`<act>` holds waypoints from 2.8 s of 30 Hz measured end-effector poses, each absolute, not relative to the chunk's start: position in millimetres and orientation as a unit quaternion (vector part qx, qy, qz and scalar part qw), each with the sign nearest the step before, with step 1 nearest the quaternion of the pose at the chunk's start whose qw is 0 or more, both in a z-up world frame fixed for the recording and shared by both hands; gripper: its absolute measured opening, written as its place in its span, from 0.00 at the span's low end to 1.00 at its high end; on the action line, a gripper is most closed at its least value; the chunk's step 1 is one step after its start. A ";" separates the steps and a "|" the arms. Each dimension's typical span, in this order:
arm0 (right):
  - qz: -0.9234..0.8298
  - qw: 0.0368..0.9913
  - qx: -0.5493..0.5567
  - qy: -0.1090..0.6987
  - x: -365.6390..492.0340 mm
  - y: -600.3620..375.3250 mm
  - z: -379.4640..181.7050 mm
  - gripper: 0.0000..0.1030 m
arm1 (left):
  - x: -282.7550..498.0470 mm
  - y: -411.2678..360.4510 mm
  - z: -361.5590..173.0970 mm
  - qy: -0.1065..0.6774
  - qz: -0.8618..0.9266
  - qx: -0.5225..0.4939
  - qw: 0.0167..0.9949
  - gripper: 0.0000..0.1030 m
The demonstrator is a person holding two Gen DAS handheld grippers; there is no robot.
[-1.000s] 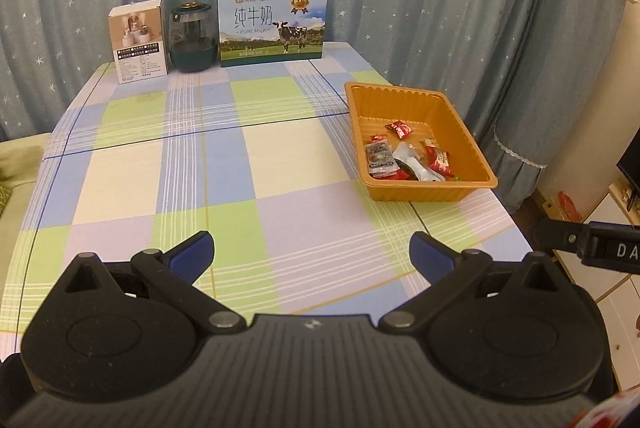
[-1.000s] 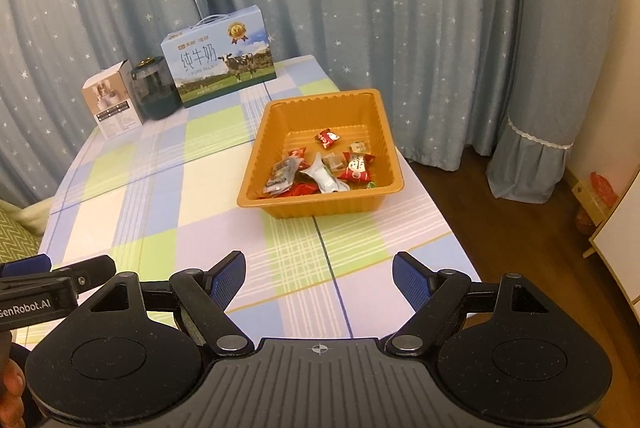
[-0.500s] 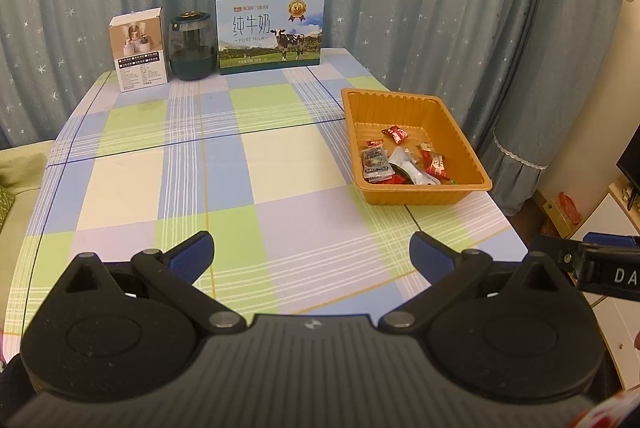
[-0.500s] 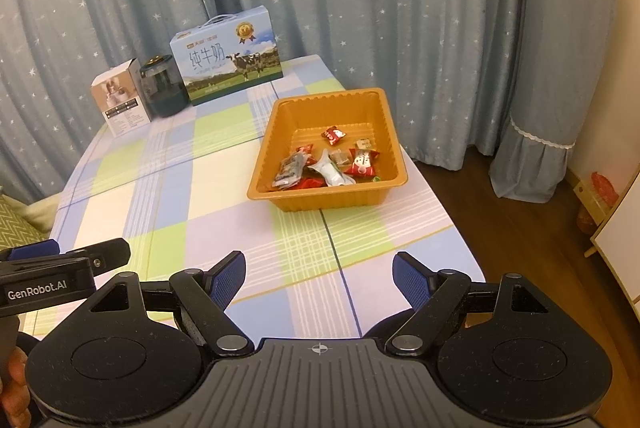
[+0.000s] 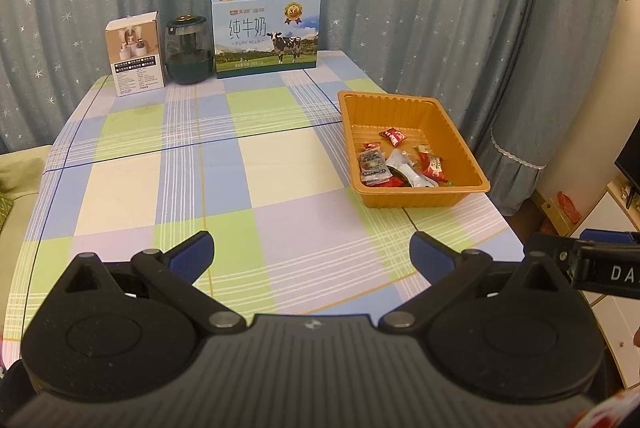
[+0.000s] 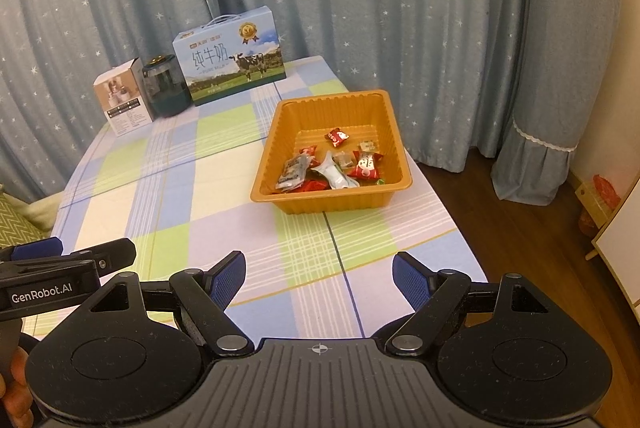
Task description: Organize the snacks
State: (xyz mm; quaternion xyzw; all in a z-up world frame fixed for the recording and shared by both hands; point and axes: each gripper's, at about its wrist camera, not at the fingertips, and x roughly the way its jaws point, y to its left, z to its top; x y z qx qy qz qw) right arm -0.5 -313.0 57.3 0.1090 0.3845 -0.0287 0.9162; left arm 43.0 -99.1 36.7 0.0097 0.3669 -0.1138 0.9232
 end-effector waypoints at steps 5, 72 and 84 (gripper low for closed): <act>-0.030 0.916 0.111 0.383 0.2 -315.7 57.8 0.78 | 43.6 -100.1 37.4 0.367 -0.114 0.010 0.923 1.00; -0.032 0.916 0.112 0.384 -0.7 -317.6 57.2 0.78 | 42.0 -104.2 32.2 0.369 -0.121 0.011 0.921 1.00; -0.031 0.917 0.113 0.381 -2.2 -315.5 57.0 0.78 | 40.7 -102.4 28.2 0.361 -0.124 0.005 0.924 1.00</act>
